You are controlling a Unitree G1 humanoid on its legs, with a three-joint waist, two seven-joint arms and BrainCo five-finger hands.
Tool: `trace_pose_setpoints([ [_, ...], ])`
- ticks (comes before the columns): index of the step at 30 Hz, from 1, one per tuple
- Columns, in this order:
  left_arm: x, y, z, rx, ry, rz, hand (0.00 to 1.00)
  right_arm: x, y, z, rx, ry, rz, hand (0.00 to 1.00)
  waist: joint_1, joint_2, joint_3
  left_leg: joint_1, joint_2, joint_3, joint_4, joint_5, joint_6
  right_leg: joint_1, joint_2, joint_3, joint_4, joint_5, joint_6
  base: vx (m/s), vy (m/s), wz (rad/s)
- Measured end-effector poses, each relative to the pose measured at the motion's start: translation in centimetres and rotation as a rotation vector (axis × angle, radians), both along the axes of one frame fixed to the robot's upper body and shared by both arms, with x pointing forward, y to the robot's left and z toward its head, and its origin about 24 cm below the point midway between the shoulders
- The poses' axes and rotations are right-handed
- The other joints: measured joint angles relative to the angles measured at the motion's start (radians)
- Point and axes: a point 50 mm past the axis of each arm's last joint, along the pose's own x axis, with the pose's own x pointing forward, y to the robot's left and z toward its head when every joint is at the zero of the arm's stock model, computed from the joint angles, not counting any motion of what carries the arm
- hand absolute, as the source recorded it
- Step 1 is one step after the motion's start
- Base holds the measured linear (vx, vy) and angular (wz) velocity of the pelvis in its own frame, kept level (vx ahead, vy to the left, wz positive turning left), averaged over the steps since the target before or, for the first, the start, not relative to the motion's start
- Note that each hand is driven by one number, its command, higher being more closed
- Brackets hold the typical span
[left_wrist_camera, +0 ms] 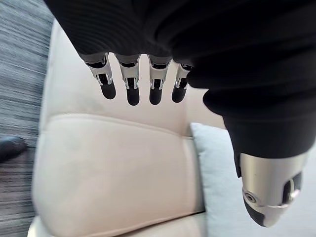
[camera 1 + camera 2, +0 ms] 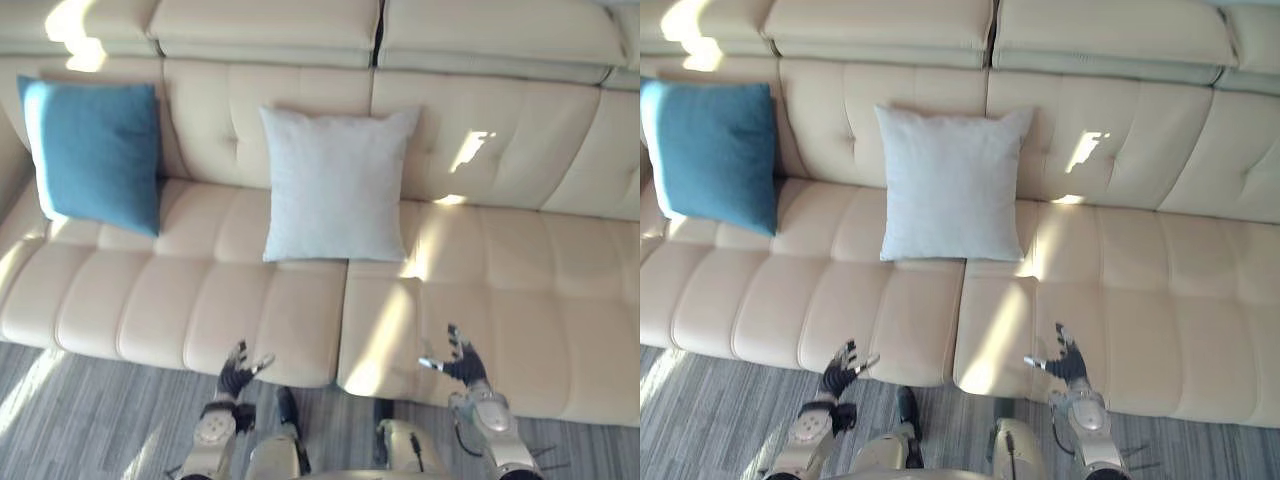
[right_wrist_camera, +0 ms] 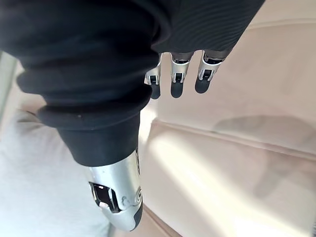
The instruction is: Pick up cushions and gather them together orderly.
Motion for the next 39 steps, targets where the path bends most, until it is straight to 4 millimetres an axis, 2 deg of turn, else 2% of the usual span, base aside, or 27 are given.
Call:
trace_pose_setpoints([
  [5, -3.2, 0.9, -1.4, 0.016, 0.124, 0.012, 0.00, -2.2, -0.3, -1.9, -0.001, 0.134, 0.007, 0.00, -0.011, 0.004, -0.024, 0.067, -0.012, 0.025, -0.006, -0.016, 0.001, 0.058, -0.003, 0.031, -0.041, 0.020, 0.016, 0.02, 0.051, -0.14],
  [9, -2.8, 1.2, -1.2, 0.022, 0.112, 0.015, 0.00, -0.8, -0.5, -1.3, -0.025, 0.106, 0.028, 0.00, -0.011, 0.004, -0.022, 0.026, -0.018, 0.061, 0.014, -0.020, 0.007, 0.002, 0.000, 0.088, -0.051, 0.076, 0.023, -0.05, 0.032, -0.47],
  [11, -1.0, 1.0, -0.8, 0.021, 0.074, 0.007, 0.00, -0.3, -0.4, -1.1, -0.034, 0.097, 0.052, 0.00, -0.011, 0.000, -0.020, -0.076, -0.019, 0.055, 0.133, -0.053, 0.056, -0.087, -0.016, 0.108, 0.006, 0.115, 0.068, -0.14, 0.011, -0.27],
  [12, -0.6, 1.0, -0.6, 0.020, 0.057, 0.015, 0.00, -0.2, -0.2, -1.3, -0.036, 0.117, 0.067, 0.00, -0.015, 0.010, -0.004, -0.074, 0.011, 0.055, 0.165, -0.070, 0.065, -0.114, -0.024, 0.117, 0.218, 0.005, 0.035, -0.15, -0.023, -0.08],
  [13, -0.4, 1.0, -0.5, 0.019, 0.052, 0.016, 0.00, -0.6, 0.0, -1.5, -0.031, 0.130, 0.070, 0.00, -0.019, 0.008, -0.002, -0.074, 0.009, 0.045, 0.182, -0.072, 0.068, -0.128, -0.031, 0.113, 0.350, -0.046, 0.019, -0.11, -0.051, 0.26],
  [14, -0.1, 0.9, -0.2, 0.012, 0.032, 0.019, 0.00, -1.9, 0.6, -2.2, -0.013, 0.165, 0.071, 0.00, -0.014, 0.007, 0.000, -0.069, 0.008, 0.022, 0.211, -0.079, 0.072, -0.127, -0.033, 0.117, 0.586, -0.101, 0.028, -0.16, -0.059, 0.53],
  [15, -0.2, 1.1, -0.1, 0.013, 0.023, 0.031, 0.00, -2.7, 1.3, -2.8, 0.005, 0.197, 0.082, 0.00, -0.010, -0.010, -0.005, -0.072, 0.006, 0.003, 0.229, -0.082, 0.070, -0.089, -0.034, 0.122, 0.704, -0.120, 0.048, -0.21, -0.102, 0.54],
  [17, -0.8, 1.2, -0.2, 0.012, 0.029, 0.049, 0.00, -3.0, 1.9, -3.1, 0.020, 0.211, 0.082, 0.00, -0.004, -0.027, -0.011, -0.093, -0.002, -0.010, 0.249, -0.074, 0.062, -0.015, -0.034, 0.132, 0.665, -0.139, 0.062, -0.23, -0.138, 0.25],
  [18, -0.9, 1.0, -0.3, 0.000, 0.032, 0.063, 0.00, -2.9, 1.8, -3.1, 0.017, 0.209, 0.080, 0.00, 0.009, -0.043, -0.022, -0.116, 0.005, -0.007, 0.259, -0.057, 0.049, 0.028, -0.024, 0.128, 0.547, -0.222, 0.059, -0.27, -0.134, -0.32],
  [19, -1.2, 0.1, -0.6, -0.025, 0.044, 0.068, 0.00, -2.4, 1.3, -2.8, 0.007, 0.191, 0.071, 0.00, 0.044, -0.020, -0.030, -0.146, 0.028, 0.007, 0.241, -0.039, 0.042, 0.053, 0.009, 0.111, 0.402, -0.266, 0.020, -0.28, -0.133, -0.59],
  [20, -1.3, -0.2, -0.7, -0.032, 0.046, 0.069, 0.00, -1.8, 1.2, -2.5, 0.002, 0.176, 0.074, 0.00, 0.054, -0.013, -0.029, -0.168, 0.039, 0.008, 0.228, -0.032, 0.033, 0.063, 0.026, 0.105, 0.325, -0.284, -0.005, -0.33, -0.148, -0.62],
  [21, -1.1, -0.9, -0.9, -0.048, 0.056, 0.067, 0.00, -0.8, 0.9, -2.1, -0.010, 0.155, 0.075, 0.00, 0.049, 0.024, -0.013, -0.202, 0.061, -0.016, 0.209, -0.014, 0.007, 0.062, 0.052, 0.092, 0.256, -0.286, -0.034, -0.44, -0.147, -0.07],
  [22, -1.0, -1.7, -1.0, -0.061, 0.059, 0.043, 0.00, -0.8, 0.3, -2.0, -0.017, 0.157, 0.057, 0.00, 0.036, 0.047, -0.001, -0.205, 0.067, -0.047, 0.160, -0.045, -0.038, 0.057, 0.074, 0.065, 0.222, -0.240, -0.056, -0.38, -0.114, 0.20],
  [23, -0.7, -1.9, -0.9, -0.062, 0.051, 0.034, 0.00, -1.2, 0.2, -2.2, -0.014, 0.169, 0.047, 0.00, 0.036, 0.034, 0.007, -0.207, 0.066, -0.051, 0.156, -0.050, -0.051, 0.054, 0.071, 0.054, 0.209, -0.225, -0.070, -0.34, -0.033, 0.35],
  [24, -0.4, -2.1, -0.8, -0.065, 0.043, 0.028, 0.00, -1.9, -0.2, -2.5, -0.005, 0.193, 0.010, 0.00, 0.041, 0.030, 0.009, -0.215, 0.065, -0.052, 0.218, -0.054, -0.052, 0.053, 0.066, 0.042, 0.191, -0.201, -0.089, -0.24, -0.019, 0.24],
  [25, -0.4, -2.1, -0.8, -0.062, 0.042, 0.028, 0.00, -2.2, -0.6, -2.7, 0.002, 0.207, -0.032, 0.00, 0.037, 0.012, 0.017, -0.216, 0.046, -0.057, 0.357, -0.070, -0.029, 0.046, 0.047, 0.028, 0.191, -0.191, -0.095, -0.33, -0.039, 0.20],
  [26, -0.4, -2.1, -0.8, -0.062, 0.042, 0.028, 0.00, -2.4, -0.8, -2.8, -0.001, 0.209, -0.046, 0.00, 0.036, 0.010, 0.017, -0.210, 0.036, -0.059, 0.403, -0.080, -0.015, 0.043, 0.042, 0.028, 0.191, -0.186, -0.092, -0.26, -0.030, 0.19],
  [27, -0.3, -2.1, -0.8, -0.064, 0.041, 0.028, 0.00, -2.5, -1.0, -2.7, -0.003, 0.207, -0.064, 0.00, 0.028, 0.014, 0.013, -0.184, 0.020, -0.075, 0.462, -0.155, -0.007, 0.040, 0.040, 0.029, 0.181, -0.169, -0.090, -0.20, 0.027, 0.07],
  [28, -0.4, -2.0, -0.7, -0.061, 0.041, 0.030, 0.00, -2.7, -1.6, -2.7, -0.003, 0.210, -0.093, 0.00, 0.027, 0.018, 0.012, -0.150, 0.011, -0.093, 0.465, -0.213, -0.014, 0.029, 0.042, 0.031, 0.168, -0.150, -0.084, -0.12, 0.068, 0.02],
  [30, -0.4, -2.0, -0.8, -0.060, 0.044, 0.030, 0.00, -2.8, -1.9, -2.8, 0.000, 0.213, -0.114, 0.00, 0.023, 0.031, 0.005, -0.086, -0.012, -0.131, 0.386, -0.257, -0.009, 0.022, 0.042, 0.033, 0.144, -0.122, -0.071, -0.10, 0.093, -0.03],
  [31, -0.4, -2.0, -0.8, -0.058, 0.044, 0.029, 0.00, -2.9, -1.8, -2.8, 0.005, 0.215, -0.119, 0.00, 0.017, 0.024, 0.007, -0.065, -0.025, -0.135, 0.335, -0.255, 0.004, 0.024, 0.039, 0.038, 0.132, -0.113, -0.064, -0.11, 0.106, -0.09],
  [32, -0.4, -1.7, -0.8, -0.051, 0.045, 0.030, 0.00, -3.0, -1.3, -3.0, 0.021, 0.219, -0.121, 0.00, 0.017, 0.008, 0.003, -0.037, -0.042, -0.125, 0.267, -0.212, 0.016, 0.030, 0.032, 0.054, 0.100, -0.085, -0.052, -0.11, 0.108, -0.16],
  [33, -0.5, -1.5, -0.8, -0.044, 0.048, 0.028, 0.00, -3.2, -1.0, -3.2, 0.038, 0.219, -0.133, 0.00, 0.015, 0.001, -0.001, -0.029, -0.050, -0.117, 0.236, -0.197, 0.021, 0.038, 0.029, 0.060, 0.064, -0.062, -0.042, -0.10, 0.110, -0.17],
  [35, -0.5, -1.3, -0.7, -0.037, 0.048, 0.026, 0.00, -3.9, -1.0, -3.4, 0.041, 0.236, -0.145, 0.00, 0.012, -0.001, -0.005, -0.021, -0.064, -0.101, 0.204, -0.185, 0.033, 0.045, 0.020, 0.075, 0.020, -0.033, -0.023, -0.09, 0.126, -0.16],
  [39, -0.7, -0.7, -0.8, -0.019, 0.058, 0.029, 0.00, -4.1, -1.1, -3.5, 0.043, 0.241, -0.152, 0.00, 0.011, 0.000, -0.006, 0.007, -0.074, -0.041, 0.177, -0.178, 0.041, 0.041, 0.021, 0.140, -0.023, 0.005, -0.004, -0.05, 0.099, -0.48],
])
